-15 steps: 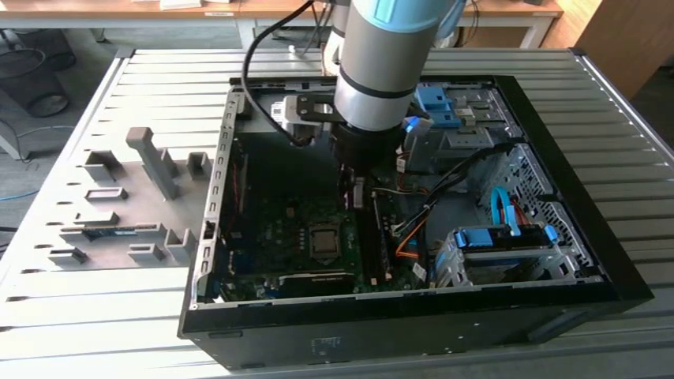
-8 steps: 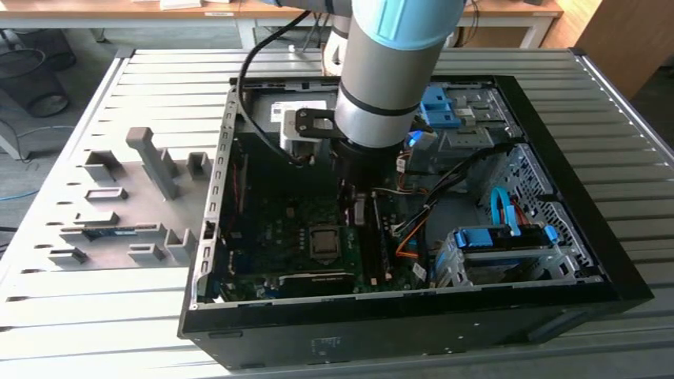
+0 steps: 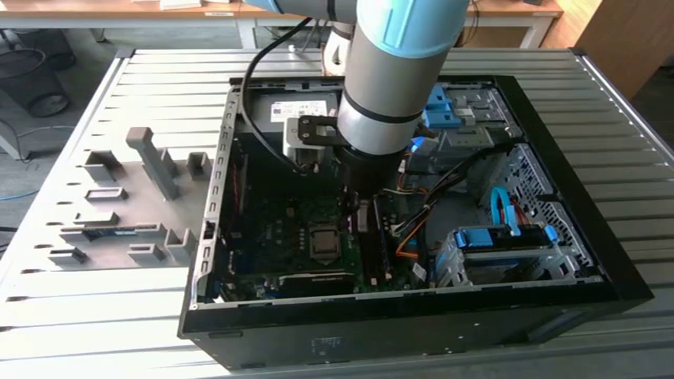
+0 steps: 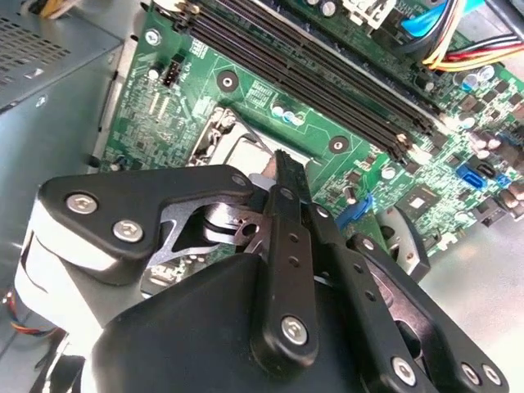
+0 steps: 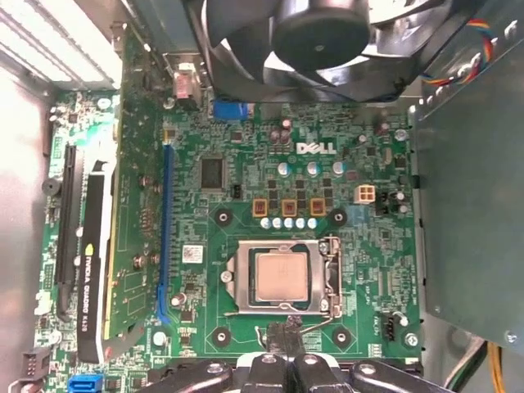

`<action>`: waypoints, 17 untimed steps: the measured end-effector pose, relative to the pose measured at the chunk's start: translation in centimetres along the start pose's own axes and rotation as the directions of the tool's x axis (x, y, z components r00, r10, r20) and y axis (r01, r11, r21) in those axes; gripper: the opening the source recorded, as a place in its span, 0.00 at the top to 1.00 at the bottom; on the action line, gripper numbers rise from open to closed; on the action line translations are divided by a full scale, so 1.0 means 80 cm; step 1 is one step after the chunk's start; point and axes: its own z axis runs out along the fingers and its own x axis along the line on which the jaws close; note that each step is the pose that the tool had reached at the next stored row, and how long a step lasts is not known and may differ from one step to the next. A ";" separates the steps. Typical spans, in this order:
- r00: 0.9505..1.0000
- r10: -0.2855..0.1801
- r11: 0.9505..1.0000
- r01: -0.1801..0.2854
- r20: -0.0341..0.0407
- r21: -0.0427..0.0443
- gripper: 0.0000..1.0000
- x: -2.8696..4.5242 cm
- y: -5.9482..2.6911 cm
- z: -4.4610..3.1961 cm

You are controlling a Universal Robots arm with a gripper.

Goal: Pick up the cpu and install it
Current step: 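Install the first cpu locking lever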

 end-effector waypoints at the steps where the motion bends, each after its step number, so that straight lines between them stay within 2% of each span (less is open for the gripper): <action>1: 1.000 -0.005 1.000 0.005 -0.004 -0.001 0.90 0.0000 -0.001 0.0010; 5: 0.999 -0.027 1.000 0.026 -0.017 -0.003 0.90 -0.0001 -0.003 0.0047; 9: 0.998 -0.040 0.999 0.040 -0.037 -0.005 0.90 -0.0001 -0.003 0.0070; 10: 0.998 -0.040 0.999 0.040 -0.041 -0.005 0.90 0.0004 -0.003 0.0070; 14: 0.998 -0.039 0.999 0.039 -0.045 -0.005 0.90 0.0013 -0.003 0.0072; 17: 0.998 -0.038 0.999 0.038 -0.057 -0.006 0.90 0.0014 -0.004 0.0087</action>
